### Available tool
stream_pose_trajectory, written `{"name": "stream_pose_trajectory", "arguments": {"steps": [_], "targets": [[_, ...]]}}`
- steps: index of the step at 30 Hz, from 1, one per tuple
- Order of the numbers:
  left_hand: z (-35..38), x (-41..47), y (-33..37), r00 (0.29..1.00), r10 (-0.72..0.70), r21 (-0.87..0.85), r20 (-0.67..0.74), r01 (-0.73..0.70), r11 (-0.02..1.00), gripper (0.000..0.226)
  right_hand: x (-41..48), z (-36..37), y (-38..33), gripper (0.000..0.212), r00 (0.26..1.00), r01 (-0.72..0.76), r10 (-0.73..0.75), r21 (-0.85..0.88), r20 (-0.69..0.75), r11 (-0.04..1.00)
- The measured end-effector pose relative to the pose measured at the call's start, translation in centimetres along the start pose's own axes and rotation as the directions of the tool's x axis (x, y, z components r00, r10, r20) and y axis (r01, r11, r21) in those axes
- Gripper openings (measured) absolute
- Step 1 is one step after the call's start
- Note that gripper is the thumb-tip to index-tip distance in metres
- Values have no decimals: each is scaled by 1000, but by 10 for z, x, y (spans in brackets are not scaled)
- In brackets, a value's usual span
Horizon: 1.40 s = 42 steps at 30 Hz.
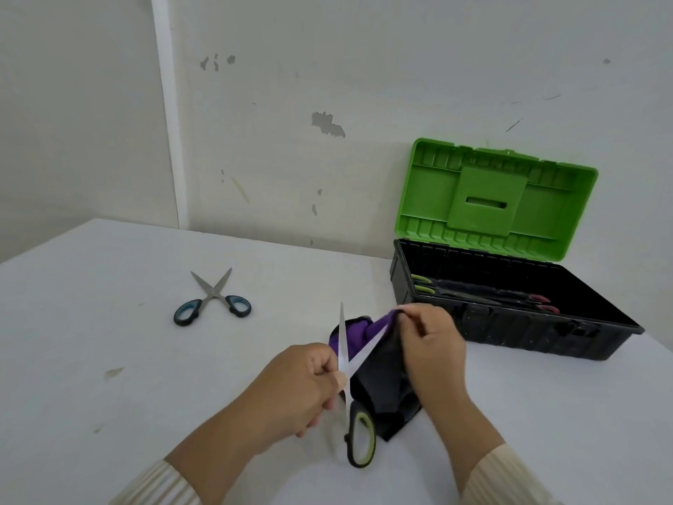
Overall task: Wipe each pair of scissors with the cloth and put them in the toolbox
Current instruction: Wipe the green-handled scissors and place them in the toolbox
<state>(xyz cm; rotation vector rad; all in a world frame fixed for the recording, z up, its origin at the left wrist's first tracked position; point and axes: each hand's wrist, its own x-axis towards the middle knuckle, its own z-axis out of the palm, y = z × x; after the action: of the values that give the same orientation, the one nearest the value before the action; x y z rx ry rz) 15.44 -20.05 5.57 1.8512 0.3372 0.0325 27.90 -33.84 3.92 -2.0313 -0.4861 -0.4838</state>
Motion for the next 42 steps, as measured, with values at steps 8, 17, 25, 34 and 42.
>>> {"name": "stream_pose_trajectory", "arguments": {"steps": [8, 17, 25, 34, 42], "targets": [[-15, 11, -8, 991, -88, -293, -98, 56, 954, 22, -23, -13, -30, 41, 722, 114, -34, -69, 691, 991], [-31, 21, -9, 974, -226, -906, -10, 87, 413, 9, -17, -9, -24, 35, 769, -123, 80, 24, 635, 992], [14, 20, -15, 982, -181, -809, -48, 68, 584, 16, -27, 5, -24, 33, 795, 30, -40, 27, 606, 999], [-6, 17, -11, 967, -220, -684, -129, 75, 726, 19, 5, -20, 6, 19, 936, -280, 186, 315, 298, 907], [19, 16, -18, 984, -157, -334, -85, 120, 935, 20, -24, 1, -27, 20, 835, 309, -306, 70, 458, 949]]}}
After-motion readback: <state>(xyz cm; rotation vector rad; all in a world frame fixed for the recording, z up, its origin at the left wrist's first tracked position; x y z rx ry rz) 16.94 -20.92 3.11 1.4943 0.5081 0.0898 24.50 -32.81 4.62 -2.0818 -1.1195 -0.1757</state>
